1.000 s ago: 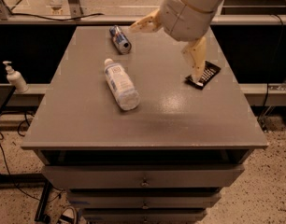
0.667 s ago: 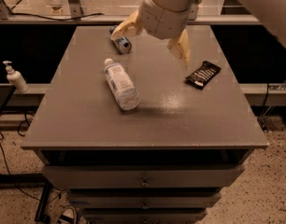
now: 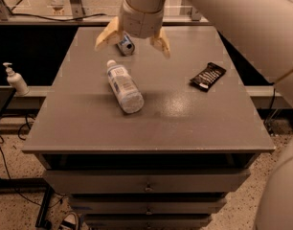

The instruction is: Place blue plastic bottle upright

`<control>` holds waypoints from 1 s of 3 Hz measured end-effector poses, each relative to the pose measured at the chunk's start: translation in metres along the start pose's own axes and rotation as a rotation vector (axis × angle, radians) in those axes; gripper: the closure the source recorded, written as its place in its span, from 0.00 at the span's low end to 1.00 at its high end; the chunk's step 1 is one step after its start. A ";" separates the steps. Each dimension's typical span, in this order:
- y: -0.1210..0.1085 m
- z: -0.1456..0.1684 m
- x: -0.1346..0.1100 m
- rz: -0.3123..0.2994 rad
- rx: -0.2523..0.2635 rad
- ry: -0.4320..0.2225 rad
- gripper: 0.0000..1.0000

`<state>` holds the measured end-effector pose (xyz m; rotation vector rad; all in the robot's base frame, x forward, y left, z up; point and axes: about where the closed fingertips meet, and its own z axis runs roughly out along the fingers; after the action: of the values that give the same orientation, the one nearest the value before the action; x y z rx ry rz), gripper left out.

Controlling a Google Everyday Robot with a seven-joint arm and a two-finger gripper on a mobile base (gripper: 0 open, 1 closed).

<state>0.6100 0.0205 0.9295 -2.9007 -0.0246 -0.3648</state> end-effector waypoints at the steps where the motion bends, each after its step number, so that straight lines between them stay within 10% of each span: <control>1: -0.008 0.032 0.005 -0.059 0.018 -0.060 0.00; 3: -0.009 0.086 0.004 -0.114 -0.010 -0.124 0.00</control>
Offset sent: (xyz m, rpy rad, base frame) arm 0.0255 0.0174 -0.0986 -0.0337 0.1374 0.1301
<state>0.6341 0.0478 0.8508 -2.9354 -0.2091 -0.2039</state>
